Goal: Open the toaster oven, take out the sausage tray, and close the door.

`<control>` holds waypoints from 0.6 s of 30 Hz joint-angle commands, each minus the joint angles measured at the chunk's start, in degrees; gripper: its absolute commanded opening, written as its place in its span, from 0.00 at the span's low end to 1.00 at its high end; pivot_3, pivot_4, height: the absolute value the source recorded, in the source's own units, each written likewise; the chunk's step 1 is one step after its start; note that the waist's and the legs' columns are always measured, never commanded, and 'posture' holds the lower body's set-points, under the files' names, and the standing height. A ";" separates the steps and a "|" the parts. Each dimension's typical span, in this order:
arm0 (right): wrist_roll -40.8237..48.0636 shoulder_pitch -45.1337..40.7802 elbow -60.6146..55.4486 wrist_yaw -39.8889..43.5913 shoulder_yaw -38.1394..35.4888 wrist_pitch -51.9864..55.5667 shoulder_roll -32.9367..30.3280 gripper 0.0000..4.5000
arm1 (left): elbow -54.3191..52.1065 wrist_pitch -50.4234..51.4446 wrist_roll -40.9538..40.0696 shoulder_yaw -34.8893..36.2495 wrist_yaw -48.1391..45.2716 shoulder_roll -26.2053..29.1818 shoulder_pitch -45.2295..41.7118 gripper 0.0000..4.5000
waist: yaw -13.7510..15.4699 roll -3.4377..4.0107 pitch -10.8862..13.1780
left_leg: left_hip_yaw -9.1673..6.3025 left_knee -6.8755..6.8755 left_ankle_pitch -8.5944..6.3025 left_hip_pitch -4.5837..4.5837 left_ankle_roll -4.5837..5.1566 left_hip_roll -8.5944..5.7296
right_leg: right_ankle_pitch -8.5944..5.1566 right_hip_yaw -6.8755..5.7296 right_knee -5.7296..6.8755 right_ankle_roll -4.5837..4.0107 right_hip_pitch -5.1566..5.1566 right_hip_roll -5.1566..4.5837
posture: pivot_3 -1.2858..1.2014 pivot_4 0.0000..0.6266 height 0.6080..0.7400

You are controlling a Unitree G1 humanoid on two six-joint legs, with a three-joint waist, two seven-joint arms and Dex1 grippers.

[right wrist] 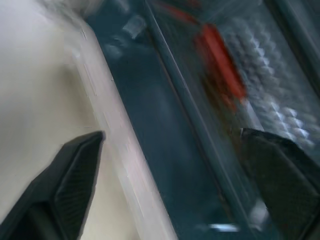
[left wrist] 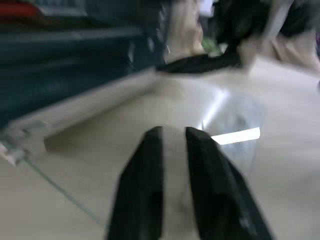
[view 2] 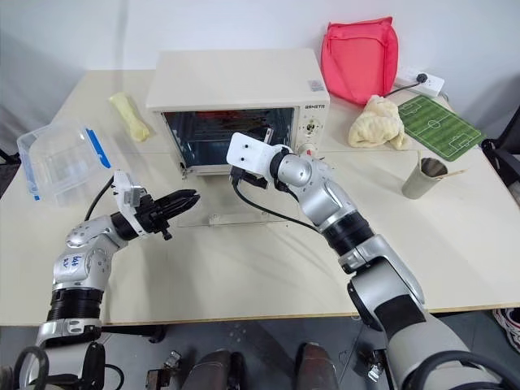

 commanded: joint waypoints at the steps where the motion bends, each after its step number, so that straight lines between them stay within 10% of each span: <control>1: -3.60 -4.78 8.56 -5.48 0.26 -5.52 2.59 1.00 | -8.19 1.18 -4.20 3.01 4.79 -1.70 3.54 0.44 | -0.40 0.00 0.00 | -0.05 -0.02 0.00 0.00 0.00 0.00 | 0.00 0.00 0.00 0.00 0.00 0.01 | 0.52 0.24 1.00; 10: -8.69 -10.60 24.00 -11.39 0.84 -13.19 5.95 1.00 | -16.84 2.50 -8.25 4.37 11.85 -4.11 7.34 0.99 | -1.45 0.00 0.00 | -0.15 -0.07 0.00 0.00 -0.01 -0.01 | 0.00 0.03 -0.03 0.00 0.05 0.01 | 0.52 0.24 1.00; 18: -9.56 -11.88 27.89 -12.72 0.33 -14.58 7.23 0.64 | -18.45 2.35 -8.70 2.92 13.35 -4.62 9.35 1.00 | -1.59 0.01 0.00 | -0.15 -0.12 0.00 0.01 -0.01 -0.01 | 0.00 0.04 -0.06 0.00 0.05 0.02 | 0.52 0.24 1.00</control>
